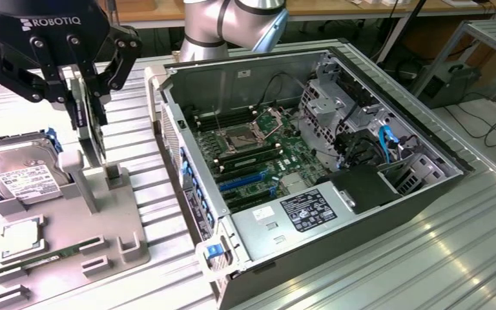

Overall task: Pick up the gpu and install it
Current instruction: 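Pick up the gpu and move the gpu toward the slot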

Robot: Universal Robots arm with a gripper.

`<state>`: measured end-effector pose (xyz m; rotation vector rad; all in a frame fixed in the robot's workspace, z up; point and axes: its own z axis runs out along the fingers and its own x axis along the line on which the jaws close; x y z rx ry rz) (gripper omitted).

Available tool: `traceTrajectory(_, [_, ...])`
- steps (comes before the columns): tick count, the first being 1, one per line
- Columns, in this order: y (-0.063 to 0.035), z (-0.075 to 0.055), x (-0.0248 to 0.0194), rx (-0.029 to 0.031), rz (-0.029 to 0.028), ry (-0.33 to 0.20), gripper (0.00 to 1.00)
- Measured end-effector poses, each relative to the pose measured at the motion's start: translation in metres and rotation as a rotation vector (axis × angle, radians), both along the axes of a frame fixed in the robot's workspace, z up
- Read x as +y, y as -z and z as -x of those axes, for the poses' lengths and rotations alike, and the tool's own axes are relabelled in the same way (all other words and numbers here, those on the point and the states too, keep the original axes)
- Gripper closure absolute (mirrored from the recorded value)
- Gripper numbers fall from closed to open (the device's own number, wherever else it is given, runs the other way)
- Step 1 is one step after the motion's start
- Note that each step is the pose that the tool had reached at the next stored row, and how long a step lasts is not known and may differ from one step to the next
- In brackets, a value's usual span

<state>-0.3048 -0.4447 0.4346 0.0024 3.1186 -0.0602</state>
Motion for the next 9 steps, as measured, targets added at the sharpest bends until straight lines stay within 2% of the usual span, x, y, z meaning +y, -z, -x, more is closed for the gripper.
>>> traceTrajectory(9, [-0.0097, 0.0000, 0.0001, 0.0001, 0.0000, 0.000, 0.72])
